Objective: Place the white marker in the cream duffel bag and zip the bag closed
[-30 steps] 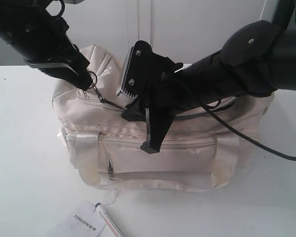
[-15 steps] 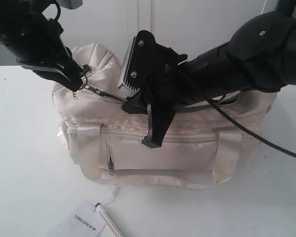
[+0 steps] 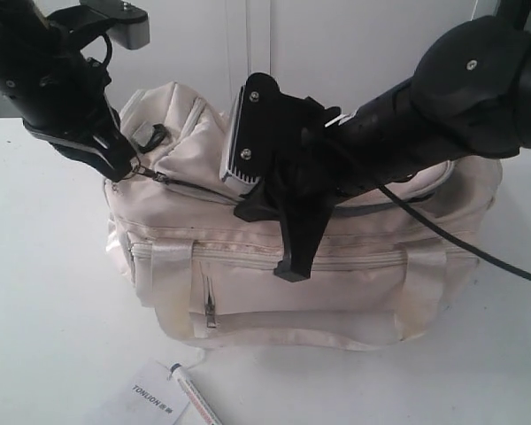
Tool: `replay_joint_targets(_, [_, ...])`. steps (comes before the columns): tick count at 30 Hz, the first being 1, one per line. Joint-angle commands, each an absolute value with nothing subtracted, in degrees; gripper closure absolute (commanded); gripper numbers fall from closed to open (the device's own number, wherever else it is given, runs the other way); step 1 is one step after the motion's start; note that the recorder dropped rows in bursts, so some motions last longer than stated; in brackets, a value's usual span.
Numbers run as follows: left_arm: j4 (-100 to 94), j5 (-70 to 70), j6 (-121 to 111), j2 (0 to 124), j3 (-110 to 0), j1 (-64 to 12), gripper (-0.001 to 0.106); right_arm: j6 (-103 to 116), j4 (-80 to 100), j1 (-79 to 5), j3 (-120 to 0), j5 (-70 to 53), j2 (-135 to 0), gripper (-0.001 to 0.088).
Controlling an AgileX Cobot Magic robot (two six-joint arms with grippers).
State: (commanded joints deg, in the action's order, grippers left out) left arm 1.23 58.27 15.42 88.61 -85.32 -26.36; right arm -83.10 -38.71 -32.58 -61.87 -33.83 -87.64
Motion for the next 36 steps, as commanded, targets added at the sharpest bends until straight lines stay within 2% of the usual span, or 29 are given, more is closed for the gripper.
replay_joint_targets(11, [-6.51,57.67,15.29,88.61,-85.32,-26.36,0.105,-83.1,-38.71,-32.58,-61.87,-33.83,-87.64,0.0868])
replay_joint_targets(22, [-7.76,52.12,15.29,88.61,-85.32,-26.36,0.105,-83.22,-38.76,-32.58,-61.87,-34.69,-87.64,0.0868])
replay_joint_targets(36, [-7.76,52.81,15.29,88.61,-85.32,-26.36,0.105,-83.33,-35.62,-32.58,-61.87,-35.06,-87.64,0.0868])
